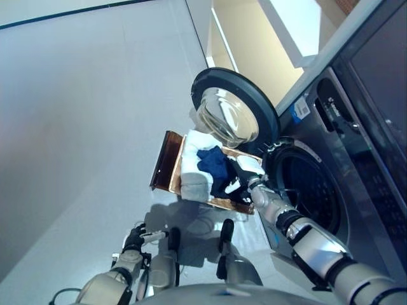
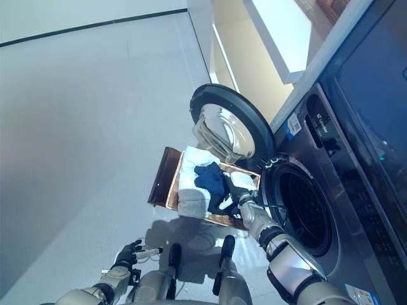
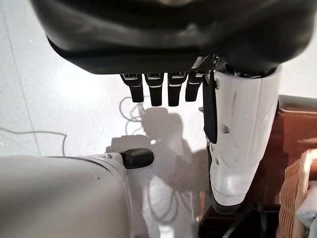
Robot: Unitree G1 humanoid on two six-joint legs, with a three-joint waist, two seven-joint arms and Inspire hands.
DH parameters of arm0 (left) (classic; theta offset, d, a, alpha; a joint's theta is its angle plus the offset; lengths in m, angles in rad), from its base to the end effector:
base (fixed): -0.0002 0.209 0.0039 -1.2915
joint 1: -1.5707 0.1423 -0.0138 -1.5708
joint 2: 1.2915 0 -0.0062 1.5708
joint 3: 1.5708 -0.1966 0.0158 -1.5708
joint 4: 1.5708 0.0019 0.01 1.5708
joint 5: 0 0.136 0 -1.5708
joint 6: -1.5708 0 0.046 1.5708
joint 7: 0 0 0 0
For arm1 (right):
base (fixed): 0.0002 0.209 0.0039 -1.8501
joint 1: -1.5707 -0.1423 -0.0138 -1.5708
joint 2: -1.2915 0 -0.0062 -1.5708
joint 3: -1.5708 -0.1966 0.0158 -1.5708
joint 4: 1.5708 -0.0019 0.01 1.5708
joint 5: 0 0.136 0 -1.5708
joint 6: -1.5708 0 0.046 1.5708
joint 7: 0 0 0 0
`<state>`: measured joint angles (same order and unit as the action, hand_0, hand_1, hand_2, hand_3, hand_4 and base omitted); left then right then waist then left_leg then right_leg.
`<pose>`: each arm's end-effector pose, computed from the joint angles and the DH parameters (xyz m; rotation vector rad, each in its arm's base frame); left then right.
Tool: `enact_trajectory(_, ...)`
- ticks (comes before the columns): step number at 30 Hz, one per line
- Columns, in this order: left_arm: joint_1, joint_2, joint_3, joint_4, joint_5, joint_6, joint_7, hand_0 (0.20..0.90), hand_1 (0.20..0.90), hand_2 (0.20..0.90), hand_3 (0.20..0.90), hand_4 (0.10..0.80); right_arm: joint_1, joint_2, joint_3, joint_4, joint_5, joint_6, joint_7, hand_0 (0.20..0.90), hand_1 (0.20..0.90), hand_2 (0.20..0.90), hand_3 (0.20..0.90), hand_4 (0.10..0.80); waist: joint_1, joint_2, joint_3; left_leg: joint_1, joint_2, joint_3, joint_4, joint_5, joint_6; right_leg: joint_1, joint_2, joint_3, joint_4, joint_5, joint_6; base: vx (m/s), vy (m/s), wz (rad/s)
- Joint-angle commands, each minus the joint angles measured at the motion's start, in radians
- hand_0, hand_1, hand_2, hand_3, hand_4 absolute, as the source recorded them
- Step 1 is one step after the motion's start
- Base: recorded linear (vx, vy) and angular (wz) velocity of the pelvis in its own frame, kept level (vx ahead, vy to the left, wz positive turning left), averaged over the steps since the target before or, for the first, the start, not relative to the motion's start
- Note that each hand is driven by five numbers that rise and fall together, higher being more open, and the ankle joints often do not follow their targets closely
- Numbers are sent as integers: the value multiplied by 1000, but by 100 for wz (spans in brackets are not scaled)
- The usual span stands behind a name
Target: Pick up the clothes and place them into the washing machine
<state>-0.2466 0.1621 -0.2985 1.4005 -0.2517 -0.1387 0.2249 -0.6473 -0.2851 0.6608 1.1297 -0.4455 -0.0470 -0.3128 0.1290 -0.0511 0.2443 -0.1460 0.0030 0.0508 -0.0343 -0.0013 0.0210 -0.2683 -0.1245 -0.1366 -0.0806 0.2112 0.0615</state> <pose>0.1390 0.1922 -0.1157 0.2843 1.0048 0.1944 0.2870 -0.1665 -0.0144 -1.2444 0.2188 0.2370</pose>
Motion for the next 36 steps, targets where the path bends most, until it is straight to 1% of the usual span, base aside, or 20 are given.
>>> enact_trajectory(1,-5,-35,-65,16,-28,-12,49,900,900,900,900,800,-157,-45,0,-53,-6,-9,-83,900,900,900,900,800,37,16,5,-72,8,-7,-53,78,-59,6,-31,19,92,-52,61,-9,-22,7)
enact_trajectory(5,-5,-39,-70,12,-36,-13,51,900,900,900,900,800,-179,-45,-4,-33,-1,-7,-95,900,900,900,900,800,43,15,13,-93,13,-18,-53,87,-64,-2,-30,9,86,-48,60,-12,-36,15)
enact_trajectory(6,-6,-37,-69,9,-47,-18,56,900,900,900,900,800,-196,-59,-4,-38,7,-4,-97,900,900,900,900,800,45,15,20,-110,16,-23,-53,93,-69,-13,-29,6,85,-46,59,-21,-31,11)
enact_trajectory(17,0,-35,-78,-14,-84,-41,60,900,900,900,900,800,-273,-134,-20,-14,40,-6,-133,900,900,900,900,800,54,43,52,-188,20,-44,-53,122,-90,-72,-23,-14,101,-41,55,-18,-17,10)
enact_trajectory(23,-2,-35,-82,-27,-116,-56,62,900,900,900,900,800,-316,-156,-15,25,51,-5,-144,900,900,900,900,800,56,55,76,-223,17,-53,-53,133,-90,-118,-17,-7,130,-41,50,-27,-3,1)
enact_trajectory(33,-3,-42,-79,-49,-151,-75,70,900,900,900,900,800,-337,-151,-10,111,57,-9,-154,900,900,900,900,800,63,59,101,-255,15,-48,-53,141,-86,-162,-10,14,128,-24,50,-24,12,-4)
enact_trajectory(36,-5,-43,-69,-58,-183,-88,69,900,900,900,900,800,-339,-145,-4,127,54,-10,-152,900,900,900,900,800,65,60,113,-268,16,-42,-53,144,-85,-186,-8,19,132,-17,49,-39,11,-10)
